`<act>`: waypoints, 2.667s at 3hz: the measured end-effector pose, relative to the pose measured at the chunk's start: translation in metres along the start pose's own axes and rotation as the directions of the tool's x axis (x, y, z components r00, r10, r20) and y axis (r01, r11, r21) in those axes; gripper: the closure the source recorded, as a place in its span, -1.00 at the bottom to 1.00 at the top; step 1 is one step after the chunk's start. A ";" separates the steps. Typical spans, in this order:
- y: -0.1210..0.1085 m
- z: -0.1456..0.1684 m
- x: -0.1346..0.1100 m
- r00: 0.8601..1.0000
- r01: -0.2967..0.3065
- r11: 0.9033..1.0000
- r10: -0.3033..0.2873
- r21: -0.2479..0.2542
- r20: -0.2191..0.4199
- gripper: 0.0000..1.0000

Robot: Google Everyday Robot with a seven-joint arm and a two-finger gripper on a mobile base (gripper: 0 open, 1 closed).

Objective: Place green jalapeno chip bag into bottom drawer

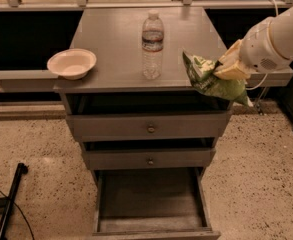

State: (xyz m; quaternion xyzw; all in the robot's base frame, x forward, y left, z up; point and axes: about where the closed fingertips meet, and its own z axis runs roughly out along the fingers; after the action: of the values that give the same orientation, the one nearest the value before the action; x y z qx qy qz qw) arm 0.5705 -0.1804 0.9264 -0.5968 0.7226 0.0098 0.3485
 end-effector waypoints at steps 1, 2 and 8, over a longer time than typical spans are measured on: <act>0.037 0.002 0.013 0.994 -0.026 0.998 0.021 -0.053 -0.105 1.00; 0.071 0.043 0.071 0.966 -0.121 0.988 0.095 -0.095 -0.242 1.00; 0.271 0.305 0.205 0.879 -0.415 0.800 0.476 -0.433 0.036 1.00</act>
Offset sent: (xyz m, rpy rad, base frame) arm -0.0599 -0.0562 -0.2173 -0.2522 0.3956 -0.2566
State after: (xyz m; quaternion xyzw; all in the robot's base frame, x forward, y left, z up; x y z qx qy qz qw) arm 0.4758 -0.1470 0.4812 -0.4674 0.7970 0.2868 0.2531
